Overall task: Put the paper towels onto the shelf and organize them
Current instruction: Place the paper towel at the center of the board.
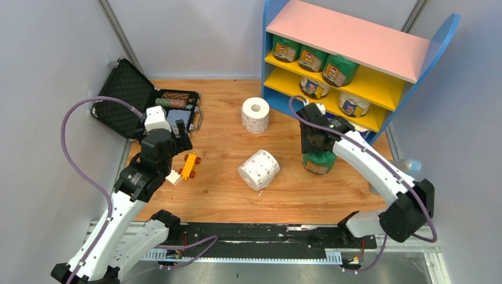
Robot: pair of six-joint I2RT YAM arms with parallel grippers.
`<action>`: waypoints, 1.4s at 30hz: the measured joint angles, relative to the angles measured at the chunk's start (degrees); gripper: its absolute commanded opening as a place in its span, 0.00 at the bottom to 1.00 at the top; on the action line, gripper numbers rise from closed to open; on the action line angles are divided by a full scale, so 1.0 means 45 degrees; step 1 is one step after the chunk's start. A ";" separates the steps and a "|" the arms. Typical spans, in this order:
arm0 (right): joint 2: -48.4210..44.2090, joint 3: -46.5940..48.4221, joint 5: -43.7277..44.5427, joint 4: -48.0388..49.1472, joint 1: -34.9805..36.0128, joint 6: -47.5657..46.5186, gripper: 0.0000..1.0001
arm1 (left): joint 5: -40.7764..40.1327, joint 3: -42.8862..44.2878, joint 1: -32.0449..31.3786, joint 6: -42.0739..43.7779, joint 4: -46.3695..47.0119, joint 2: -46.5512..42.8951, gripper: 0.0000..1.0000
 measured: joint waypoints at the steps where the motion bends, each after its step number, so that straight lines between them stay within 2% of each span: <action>1: 0.0204 -0.0602 -0.0092 0.0146 0.0044 0.0325 0.17 | -0.0005 0.0000 0.0000 -0.0005 0.0005 0.0005 1.00; 5: 0.0758 -0.2375 -0.0384 0.1005 0.0058 0.1195 0.22 | -0.0034 0.0185 0.0000 -0.0058 -0.0112 0.0243 1.00; 8: 0.1137 -0.3211 -0.0452 0.1855 0.0058 0.1734 0.28 | -0.0034 0.1146 0.0000 -0.0146 -0.0282 0.0850 1.00; 14: 0.1200 -0.3434 -0.0330 0.2992 0.0058 0.2380 0.55 | 0.0073 0.3687 0.0000 -0.0151 0.0005 0.2069 1.00; 17: 0.1054 -0.3711 -0.0461 0.3308 0.0053 0.2696 0.63 | 0.0121 0.4979 0.0000 -0.0146 0.0495 0.2710 1.00; 22: -0.0228 -0.3939 -0.0947 0.2987 0.0053 0.3225 0.72 | 0.0078 0.5848 0.0000 0.0029 0.1758 0.3565 1.00; 23: -0.0578 -0.3929 -0.0991 0.2841 0.0053 0.3332 0.91 | 0.0039 0.5867 0.0000 0.0141 0.1996 0.3696 1.00; 24: -0.0986 -0.3910 -0.1044 0.2623 0.0053 0.3453 0.99 | -0.0015 0.5863 0.0000 0.0267 0.2176 0.3818 1.00; 31: -0.3031 -0.3060 -0.1156 0.0733 -0.0287 0.4065 1.00 | -0.0588 0.4561 0.0000 0.1020 0.3594 0.3609 1.00; 38: -0.4240 -0.2322 -0.0219 -0.1195 -0.0903 0.5644 1.00 | -0.0957 0.3298 0.0000 0.1506 0.4401 0.3254 1.00; 42: -0.4206 -0.2380 -0.0699 -0.1715 -0.1812 0.6086 0.96 | -0.1010 0.3123 0.0000 0.1627 0.4711 0.3138 1.00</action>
